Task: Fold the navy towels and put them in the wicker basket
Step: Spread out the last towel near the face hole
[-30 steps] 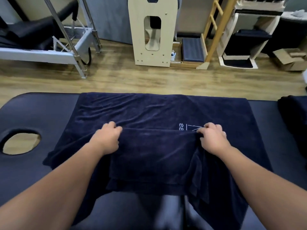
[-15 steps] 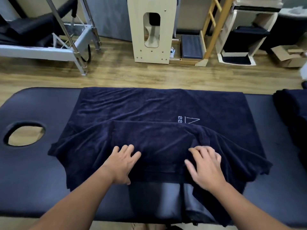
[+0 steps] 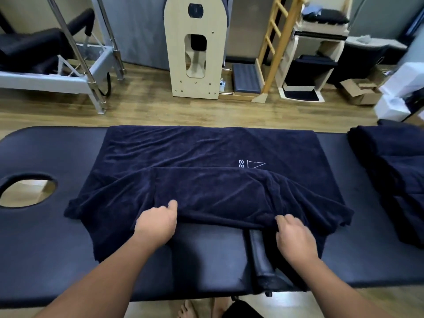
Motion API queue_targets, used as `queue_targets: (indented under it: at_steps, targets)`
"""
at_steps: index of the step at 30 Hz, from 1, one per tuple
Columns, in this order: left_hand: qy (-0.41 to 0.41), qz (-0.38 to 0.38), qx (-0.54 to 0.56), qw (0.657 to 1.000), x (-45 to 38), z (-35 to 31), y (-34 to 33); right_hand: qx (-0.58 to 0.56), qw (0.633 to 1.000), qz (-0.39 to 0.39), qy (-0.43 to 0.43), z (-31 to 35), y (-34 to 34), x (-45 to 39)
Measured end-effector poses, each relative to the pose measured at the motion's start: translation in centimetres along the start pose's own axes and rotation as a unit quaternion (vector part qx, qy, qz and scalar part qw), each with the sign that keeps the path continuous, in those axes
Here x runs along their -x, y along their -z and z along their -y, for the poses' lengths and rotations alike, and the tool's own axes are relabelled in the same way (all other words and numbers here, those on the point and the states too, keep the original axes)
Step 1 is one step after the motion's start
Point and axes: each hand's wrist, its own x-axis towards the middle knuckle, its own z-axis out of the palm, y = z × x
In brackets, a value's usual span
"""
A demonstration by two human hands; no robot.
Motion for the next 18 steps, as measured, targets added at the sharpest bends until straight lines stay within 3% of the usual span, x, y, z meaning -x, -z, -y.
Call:
queue_targets:
  at_steps: [2,6,11,18]
  targets:
    - [0.065,-0.036,0.107,0.991,-0.9,0.0,0.7,0.029,0.999,-0.017,-0.011,-1.3,0.7,-0.3]
    - [0.18,-0.085,0.34,0.919,-3.1,-0.3,2.7,0.041,0.993,-0.021,-0.106,-4.1,2.3,-1.9]
    - [0.155,-0.138,0.337,0.918,-6.6,-1.2,5.6,0.014,0.988,-0.048,-0.147,-5.1,6.1,-7.6]
    - [0.189,-0.079,0.284,0.937,-15.0,-0.8,7.0,0.11,0.988,-0.05,-0.101,-8.2,9.7,-18.7]
